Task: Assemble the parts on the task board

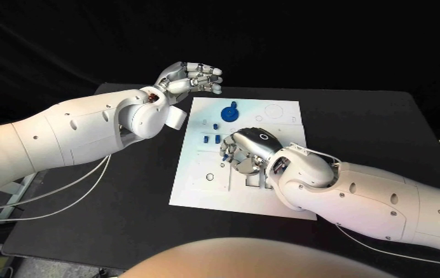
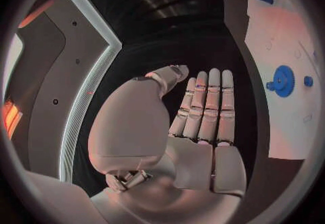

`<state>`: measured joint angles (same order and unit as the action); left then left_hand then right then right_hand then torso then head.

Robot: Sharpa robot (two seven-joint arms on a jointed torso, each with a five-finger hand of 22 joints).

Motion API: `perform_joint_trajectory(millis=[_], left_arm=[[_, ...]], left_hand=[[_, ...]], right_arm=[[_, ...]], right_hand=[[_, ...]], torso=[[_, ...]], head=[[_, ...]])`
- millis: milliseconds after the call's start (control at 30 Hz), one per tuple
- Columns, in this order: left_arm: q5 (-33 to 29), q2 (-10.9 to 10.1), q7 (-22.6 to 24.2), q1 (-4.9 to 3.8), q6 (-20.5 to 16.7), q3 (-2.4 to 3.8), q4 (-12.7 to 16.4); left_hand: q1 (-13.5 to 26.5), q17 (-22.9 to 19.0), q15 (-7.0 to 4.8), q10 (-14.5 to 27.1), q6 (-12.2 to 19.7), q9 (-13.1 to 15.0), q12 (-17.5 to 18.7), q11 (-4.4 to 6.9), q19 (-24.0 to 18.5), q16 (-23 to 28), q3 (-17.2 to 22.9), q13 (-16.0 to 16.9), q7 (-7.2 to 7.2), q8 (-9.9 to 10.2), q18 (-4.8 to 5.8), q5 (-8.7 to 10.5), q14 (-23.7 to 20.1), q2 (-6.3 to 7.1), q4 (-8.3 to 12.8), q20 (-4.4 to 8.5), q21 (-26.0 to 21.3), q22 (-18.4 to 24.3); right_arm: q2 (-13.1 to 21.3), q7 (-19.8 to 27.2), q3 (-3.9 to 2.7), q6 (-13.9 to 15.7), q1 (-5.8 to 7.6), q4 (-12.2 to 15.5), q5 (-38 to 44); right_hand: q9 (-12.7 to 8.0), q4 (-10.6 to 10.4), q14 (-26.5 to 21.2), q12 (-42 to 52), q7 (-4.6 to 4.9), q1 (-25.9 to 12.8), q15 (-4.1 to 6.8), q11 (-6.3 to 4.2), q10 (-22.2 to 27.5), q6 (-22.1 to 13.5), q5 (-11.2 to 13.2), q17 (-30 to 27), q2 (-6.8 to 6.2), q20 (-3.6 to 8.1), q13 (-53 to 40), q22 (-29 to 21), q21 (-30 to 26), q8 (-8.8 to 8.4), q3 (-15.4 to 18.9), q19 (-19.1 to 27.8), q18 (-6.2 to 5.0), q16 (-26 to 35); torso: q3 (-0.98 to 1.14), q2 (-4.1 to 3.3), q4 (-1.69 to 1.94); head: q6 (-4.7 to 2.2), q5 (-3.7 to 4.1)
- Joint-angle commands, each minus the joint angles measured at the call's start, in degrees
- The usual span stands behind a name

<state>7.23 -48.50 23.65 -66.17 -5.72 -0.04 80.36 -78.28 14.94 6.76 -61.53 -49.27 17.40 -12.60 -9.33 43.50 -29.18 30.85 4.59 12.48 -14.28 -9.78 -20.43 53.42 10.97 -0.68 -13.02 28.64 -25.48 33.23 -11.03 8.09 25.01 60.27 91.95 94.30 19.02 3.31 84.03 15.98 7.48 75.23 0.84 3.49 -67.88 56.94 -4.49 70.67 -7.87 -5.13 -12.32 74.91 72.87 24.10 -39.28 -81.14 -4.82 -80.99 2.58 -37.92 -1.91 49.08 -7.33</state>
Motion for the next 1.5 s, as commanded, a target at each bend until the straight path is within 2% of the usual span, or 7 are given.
perform_joint_trajectory(millis=[33,333,1100,1500], left_arm=[[0.6,0.2,0.3,-0.03,0.4,0.05,0.1],[0.7,0.2,0.2,-0.04,0.4,0.05,0.1],[0.9,0.3,0.0,-0.05,0.6,0.06,0.1],[0.9,0.3,-0.2,-0.06,0.6,0.06,0.1]], left_hand=[[-0.3,0.1,0.0,0.4,0.4,-0.1,0.1,0.05,-0.2,0.3,0.0,0.0,0.61,0.3,-0.17,-0.35,-0.4,-0.16,0.4,-0.17,-0.4,0.0],[-0.2,0.1,0.05,0.5,0.5,-0.1,0.1,-0.01,-0.2,0.4,0.0,0.0,0.66,0.4,-0.15,-0.33,-0.5,-0.13,0.4,-0.18,-0.4,0.0],[-0.1,0.2,0.11,0.6,0.5,-0.1,0.1,-0.07,-0.3,0.4,0.0,0.0,0.72,0.4,-0.13,-0.29,-0.5,-0.11,0.4,-0.22,-0.5,0.0],[0.0,0.2,0.16,0.8,0.7,-0.2,0.2,-0.12,-0.3,0.5,-0.1,0.0,0.76,0.4,-0.12,-0.28,-0.7,-0.06,0.4,-0.24,-0.5,0.0]], right_arm=[[-0.3,0.6,0.07,-1.7,-0.17,-0.3,0.3],[-0.7,0.8,0.23,-2.7,-0.48,-0.8,0.3],[-1.6,0.0,0.41,-3.9,-0.74,-2.0,1.5],[-2.5,-0.2,0.55,-6.7,-0.75,-2.2,2.3]], right_hand=[[0.1,0.0,2.0,-0.3,0.18,-0.2,0.08,-0.06,0.2,-0.2,0.3,-0.1,0.38,0.08,-0.1,7.2,-0.3,0.17,0.3,-0.1,0.92,0.0],[0.1,0.0,2.0,-0.3,0.18,-0.2,0.06,-0.05,0.2,-0.2,0.3,-0.1,0.39,0.07,-0.1,7.2,-0.3,0.16,0.4,-0.1,0.92,0.0],[0.2,-0.1,2.1,-0.4,0.18,-0.3,0.04,-0.04,0.2,-0.3,0.4,-0.1,0.56,0.04,-0.1,7.3,-0.3,0.18,0.5,-0.1,0.93,0.0],[0.2,0.0,2.1,-0.4,0.18,-0.4,0.03,-0.05,0.2,-0.3,0.4,-0.1,0.55,0.03,-0.2,7.2,-0.4,0.18,0.6,0.0,0.91,0.0]], torso=[[-0.04,-0.03,0.06],[-0.04,0.01,0.03],[-0.02,0.03,0.0],[-0.03,0.05,0.02]], head=[[0.12,-0.06],[0.54,-0.26],[0.52,-0.45],[0.49,-0.45]])
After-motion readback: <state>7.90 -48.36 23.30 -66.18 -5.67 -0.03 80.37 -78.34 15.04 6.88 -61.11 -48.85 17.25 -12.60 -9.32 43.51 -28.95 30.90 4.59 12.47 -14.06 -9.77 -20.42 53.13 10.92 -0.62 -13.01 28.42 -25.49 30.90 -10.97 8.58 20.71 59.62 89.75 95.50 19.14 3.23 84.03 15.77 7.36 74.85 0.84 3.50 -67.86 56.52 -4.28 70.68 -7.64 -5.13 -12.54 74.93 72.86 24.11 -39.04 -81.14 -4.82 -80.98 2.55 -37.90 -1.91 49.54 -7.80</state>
